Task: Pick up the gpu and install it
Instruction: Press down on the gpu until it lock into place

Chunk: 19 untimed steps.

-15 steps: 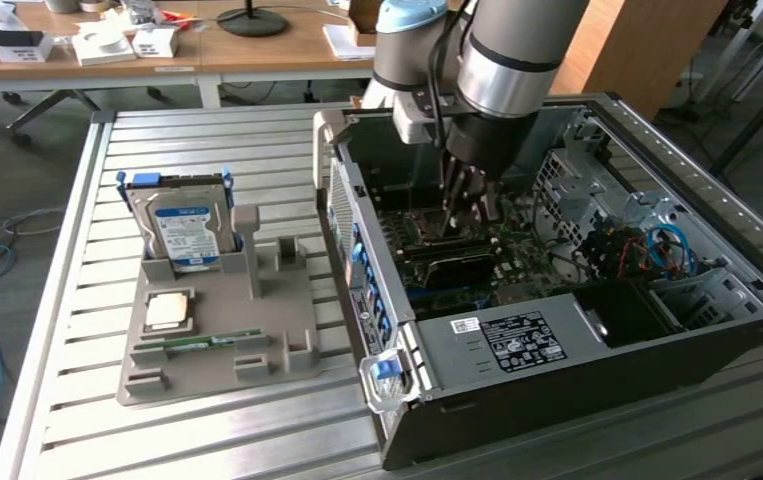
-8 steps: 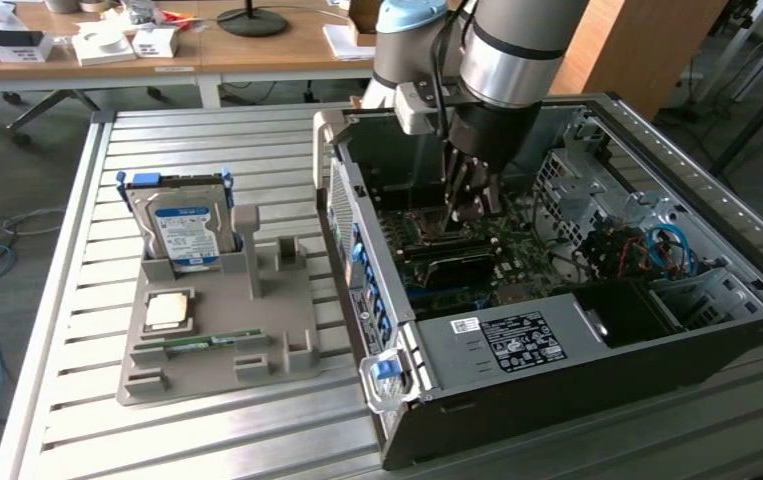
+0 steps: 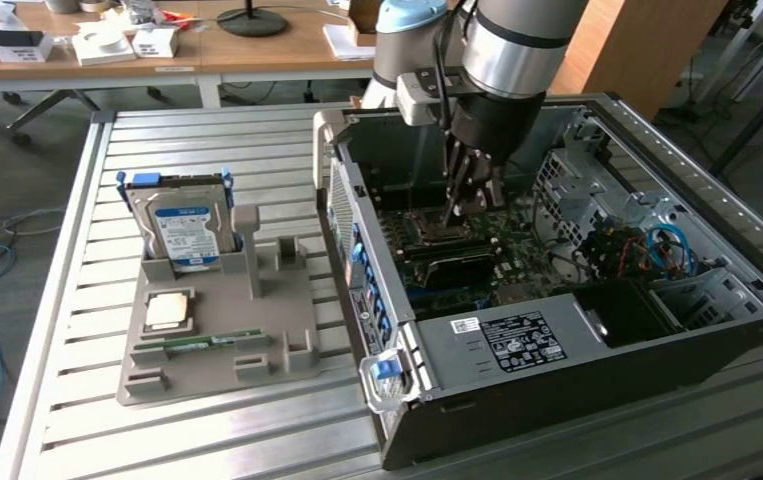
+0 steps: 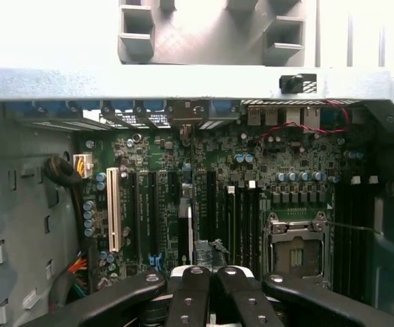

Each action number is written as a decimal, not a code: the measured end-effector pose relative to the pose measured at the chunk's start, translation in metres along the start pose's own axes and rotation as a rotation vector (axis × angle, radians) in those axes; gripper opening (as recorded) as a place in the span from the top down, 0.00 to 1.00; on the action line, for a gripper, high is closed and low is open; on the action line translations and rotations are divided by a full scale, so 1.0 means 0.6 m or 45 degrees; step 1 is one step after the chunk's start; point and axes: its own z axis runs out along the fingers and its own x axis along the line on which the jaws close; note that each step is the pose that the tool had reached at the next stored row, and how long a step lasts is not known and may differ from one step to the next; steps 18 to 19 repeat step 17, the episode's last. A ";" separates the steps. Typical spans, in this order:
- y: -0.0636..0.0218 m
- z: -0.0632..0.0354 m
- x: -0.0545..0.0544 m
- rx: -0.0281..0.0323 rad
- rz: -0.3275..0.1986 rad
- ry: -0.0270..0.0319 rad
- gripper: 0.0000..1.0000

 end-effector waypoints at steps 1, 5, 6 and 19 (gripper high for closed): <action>0.000 -0.003 0.000 0.0000 0.000 0.0000 0.89; 0.000 -0.016 -0.001 0.0000 0.000 -0.0001 0.89; -0.001 -0.016 -0.001 0.0001 0.000 -0.0002 0.89; -0.008 -0.016 -0.001 -0.0005 0.000 -0.0001 0.89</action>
